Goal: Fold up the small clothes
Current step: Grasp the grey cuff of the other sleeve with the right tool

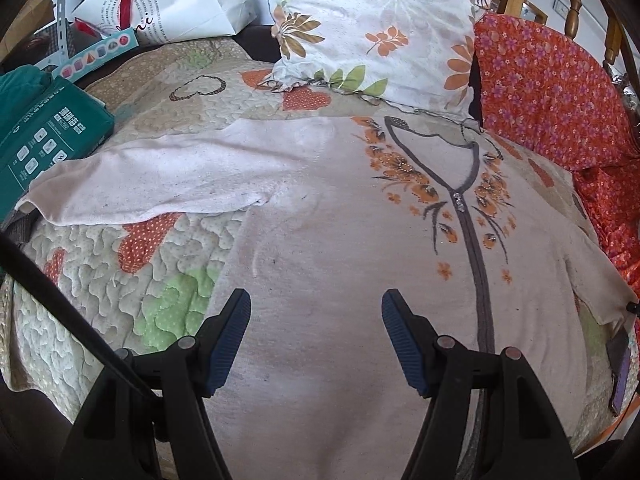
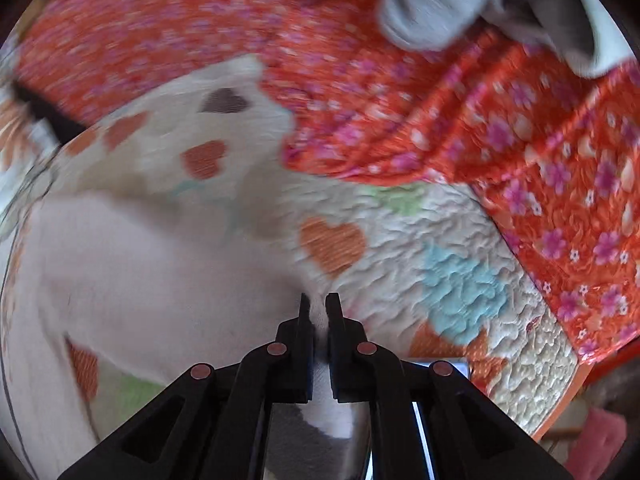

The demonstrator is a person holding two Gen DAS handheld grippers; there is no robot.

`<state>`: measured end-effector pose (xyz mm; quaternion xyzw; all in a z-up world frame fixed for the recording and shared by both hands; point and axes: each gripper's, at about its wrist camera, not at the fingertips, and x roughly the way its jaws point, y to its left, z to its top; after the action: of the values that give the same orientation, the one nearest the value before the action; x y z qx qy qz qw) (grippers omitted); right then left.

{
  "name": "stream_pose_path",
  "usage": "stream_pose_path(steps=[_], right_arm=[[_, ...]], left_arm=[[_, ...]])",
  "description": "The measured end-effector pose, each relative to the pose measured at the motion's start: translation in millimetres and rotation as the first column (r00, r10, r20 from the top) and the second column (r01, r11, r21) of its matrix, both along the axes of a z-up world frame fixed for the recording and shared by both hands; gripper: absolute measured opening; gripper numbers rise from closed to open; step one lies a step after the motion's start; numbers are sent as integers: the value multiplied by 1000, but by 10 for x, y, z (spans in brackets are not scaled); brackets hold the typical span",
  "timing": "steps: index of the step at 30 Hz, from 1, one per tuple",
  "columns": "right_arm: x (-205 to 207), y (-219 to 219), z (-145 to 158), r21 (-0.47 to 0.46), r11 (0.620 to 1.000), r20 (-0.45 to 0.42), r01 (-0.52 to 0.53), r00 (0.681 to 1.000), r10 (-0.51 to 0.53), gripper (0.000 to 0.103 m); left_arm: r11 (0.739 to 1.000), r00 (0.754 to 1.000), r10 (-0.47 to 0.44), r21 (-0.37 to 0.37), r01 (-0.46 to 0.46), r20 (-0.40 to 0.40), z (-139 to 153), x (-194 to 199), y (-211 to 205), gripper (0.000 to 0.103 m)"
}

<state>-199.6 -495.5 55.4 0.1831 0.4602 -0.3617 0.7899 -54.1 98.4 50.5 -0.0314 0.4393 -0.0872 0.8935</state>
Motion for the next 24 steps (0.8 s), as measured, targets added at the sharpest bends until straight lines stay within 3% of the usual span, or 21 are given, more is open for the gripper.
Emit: stream_pose_path(steps=[5, 8, 9, 10, 13, 19, 24], right_arm=[[97, 40, 8, 75, 997, 56, -29, 998, 25, 6], [191, 104, -11, 53, 996, 45, -69, 997, 67, 7], [211, 114, -13, 51, 995, 36, -88, 996, 86, 14], [182, 142, -17, 44, 995, 22, -87, 996, 86, 28], [62, 193, 26, 25, 995, 22, -98, 995, 98, 45], [-194, 354, -14, 35, 983, -3, -179, 984, 179, 60], [-337, 441, -140, 73, 971, -30, -228, 973, 230, 61]], left_arm=[[1000, 1000, -12, -13, 12, -16, -31, -10, -34, 67], [1000, 1000, -20, -24, 19, -21, -31, -23, -48, 68], [999, 1000, -21, -26, 20, -19, -25, -29, -51, 68], [999, 1000, -19, -27, 19, -15, -16, -37, -48, 68], [999, 1000, -14, -36, 13, -14, 0, -52, -34, 72], [998, 999, -7, -65, 4, -51, -62, -33, -31, 74], [999, 999, -18, -44, 16, -51, -91, -63, -79, 74]])
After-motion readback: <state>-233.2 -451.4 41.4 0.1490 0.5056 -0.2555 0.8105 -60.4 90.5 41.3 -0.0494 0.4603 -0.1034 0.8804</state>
